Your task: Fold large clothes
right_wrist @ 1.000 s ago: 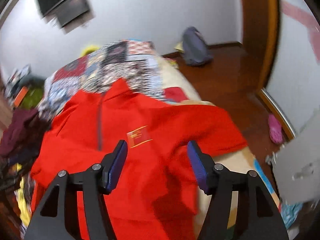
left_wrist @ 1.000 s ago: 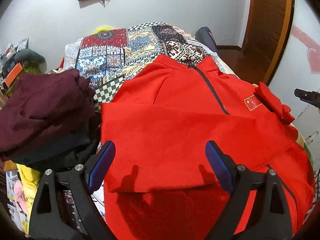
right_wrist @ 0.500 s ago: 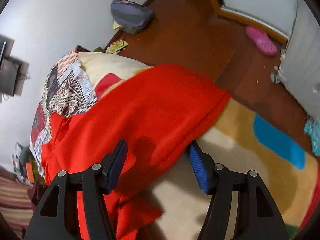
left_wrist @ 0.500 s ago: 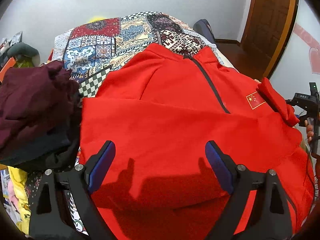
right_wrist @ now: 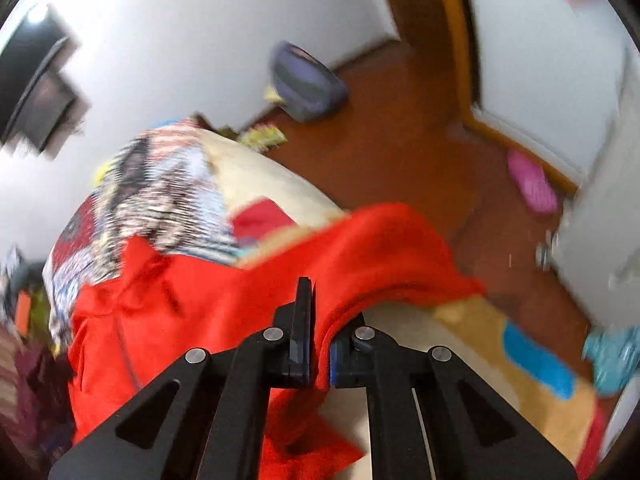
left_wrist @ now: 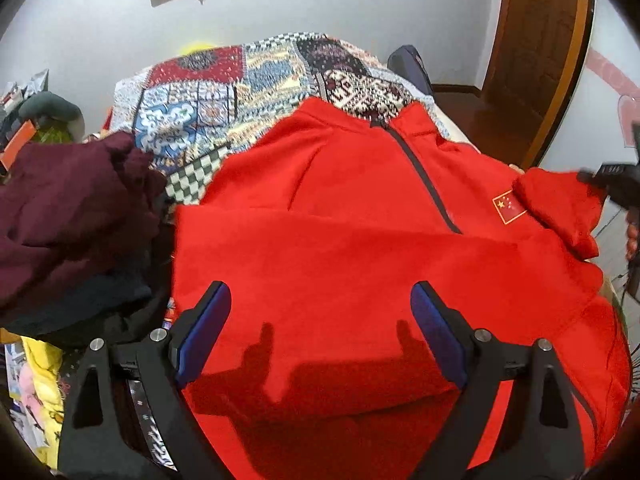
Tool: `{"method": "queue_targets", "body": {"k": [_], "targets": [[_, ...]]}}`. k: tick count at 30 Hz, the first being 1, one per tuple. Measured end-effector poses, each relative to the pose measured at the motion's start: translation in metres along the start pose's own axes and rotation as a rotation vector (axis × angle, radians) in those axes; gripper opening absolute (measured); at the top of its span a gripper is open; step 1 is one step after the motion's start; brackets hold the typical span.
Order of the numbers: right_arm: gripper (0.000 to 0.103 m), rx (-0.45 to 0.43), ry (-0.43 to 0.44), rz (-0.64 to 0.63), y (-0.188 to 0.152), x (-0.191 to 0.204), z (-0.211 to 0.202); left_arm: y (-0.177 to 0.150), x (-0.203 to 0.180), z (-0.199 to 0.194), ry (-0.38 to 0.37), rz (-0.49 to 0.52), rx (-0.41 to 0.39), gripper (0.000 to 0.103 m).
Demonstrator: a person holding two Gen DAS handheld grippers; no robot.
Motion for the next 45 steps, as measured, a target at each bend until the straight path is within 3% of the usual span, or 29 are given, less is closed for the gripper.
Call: {"method": "queue_targets", "body": {"k": [5,10,16,22,24,26,29,36,41,45], "targets": [[0.005,-0.103,0.141,-0.183,0.014,0.079,-0.056,0.005,0.008,-0.02,0.011,-0.001,-0.04,0.091],[0.005,-0.099,0.269,-0.338,-0.009,0.149,-0.083,0.006,0.016,-0.041,0.012,-0.008,-0.075,0.091],[0.006,0.101,0.331,-0.514,-0.095,0.197,-0.055,0.0,0.022,-0.058,0.017,0.003,-0.085,0.091],[0.006,0.347,0.256,-0.56,-0.175,0.19,-0.006,-0.015,0.023,-0.059,0.011,0.004,-0.053,0.091],[0.012,0.405,0.222,-0.57,-0.189,0.181,-0.005,-0.02,0.021,-0.057,0.011,0.014,-0.039,0.091],[0.032,0.452,0.225,-0.57,-0.196,0.176,-0.006,-0.024,0.018,-0.056,0.01,0.029,-0.026,0.091],[0.051,0.422,0.248,-0.564,-0.189,0.172,-0.02,-0.025,0.01,-0.054,0.005,0.05,-0.017,0.091],[0.054,0.26,0.249,-0.528,-0.14,0.146,-0.053,0.003,-0.031,-0.05,-0.051,0.107,-0.032,0.091],[0.061,0.111,0.168,-0.47,-0.094,0.107,-0.069,0.029,-0.078,-0.035,-0.11,0.165,-0.028,0.091],[0.062,0.054,0.093,-0.443,-0.071,0.083,-0.067,0.044,-0.125,-0.015,-0.185,0.217,0.001,0.091]]}}
Point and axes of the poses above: each gripper's, at about its wrist camera, not at the fingertips, and z roughly the way its jaws point, x to its left, y to its top, the point moved 7 cm from there along z, roughly the way its jaws point, and after that the axes turned 4 degrees about -x, right-handed, at the moved point
